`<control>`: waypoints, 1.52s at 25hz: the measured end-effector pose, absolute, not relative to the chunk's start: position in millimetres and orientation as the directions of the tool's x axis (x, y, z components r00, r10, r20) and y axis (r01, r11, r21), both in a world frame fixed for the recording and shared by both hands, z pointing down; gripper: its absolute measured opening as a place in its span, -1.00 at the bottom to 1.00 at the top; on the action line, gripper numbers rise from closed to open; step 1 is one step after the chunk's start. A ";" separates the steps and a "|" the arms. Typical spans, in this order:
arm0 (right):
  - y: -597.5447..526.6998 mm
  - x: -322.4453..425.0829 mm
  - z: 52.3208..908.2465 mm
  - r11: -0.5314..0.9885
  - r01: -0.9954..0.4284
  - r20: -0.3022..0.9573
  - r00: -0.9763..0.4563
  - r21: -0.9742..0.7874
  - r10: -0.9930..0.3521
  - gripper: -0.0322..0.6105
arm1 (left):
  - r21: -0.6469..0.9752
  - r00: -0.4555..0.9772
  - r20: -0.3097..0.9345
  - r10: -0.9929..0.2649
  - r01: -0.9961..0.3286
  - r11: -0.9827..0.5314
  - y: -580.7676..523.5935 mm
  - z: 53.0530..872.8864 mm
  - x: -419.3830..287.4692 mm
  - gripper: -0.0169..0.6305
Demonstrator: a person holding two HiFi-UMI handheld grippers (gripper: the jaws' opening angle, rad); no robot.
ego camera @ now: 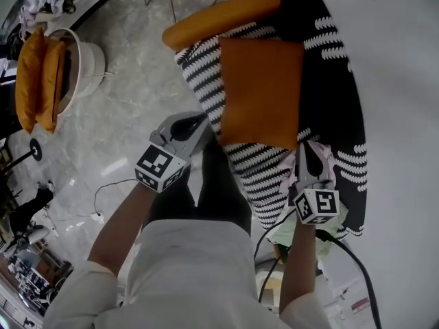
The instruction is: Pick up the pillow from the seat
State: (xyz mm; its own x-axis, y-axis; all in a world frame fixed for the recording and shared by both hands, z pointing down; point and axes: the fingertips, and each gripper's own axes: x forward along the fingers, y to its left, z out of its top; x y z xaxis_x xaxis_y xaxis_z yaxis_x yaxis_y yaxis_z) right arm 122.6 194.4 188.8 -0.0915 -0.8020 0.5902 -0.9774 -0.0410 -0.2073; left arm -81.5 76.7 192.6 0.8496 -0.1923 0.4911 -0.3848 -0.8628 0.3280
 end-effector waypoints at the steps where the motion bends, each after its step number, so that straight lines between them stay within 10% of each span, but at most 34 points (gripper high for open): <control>1: 191.6 126.4 196.7 -0.040 -0.977 0.593 -0.095 -0.211 -0.800 -0.88 | 0.334 0.850 0.492 -0.188 -0.384 -0.861 76.0 200.8 -78.3 -0.95; 15: 162.2 176.6 321.1 -0.003 -0.968 0.654 -0.166 -0.250 -0.738 -0.63 | 0.460 0.831 0.537 -0.144 -0.431 -0.776 71.9 334.7 -39.8 -0.78; 31: 146.2 219.2 503.4 0.025 -0.949 0.794 -0.278 -0.316 -0.540 0.14 | 0.610 0.768 0.640 -0.008 -0.515 -0.602 56.0 518.5 -30.2 -0.32; 38: 134.8 236.8 559.8 -0.025 -0.933 0.846 -0.315 -0.360 -0.430 0.52 | 0.679 0.744 0.667 0.044 -0.583 -0.447 46.5 575.9 -22.6 0.23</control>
State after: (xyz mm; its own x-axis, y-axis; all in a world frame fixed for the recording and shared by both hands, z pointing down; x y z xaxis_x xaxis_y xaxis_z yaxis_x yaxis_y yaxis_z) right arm 236.8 134.8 559.8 -0.3151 -0.4302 0.8460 -0.9326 -0.0250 -0.3600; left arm -22.6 46.5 575.9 0.7436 0.0437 0.6672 -0.5826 -0.4472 0.6787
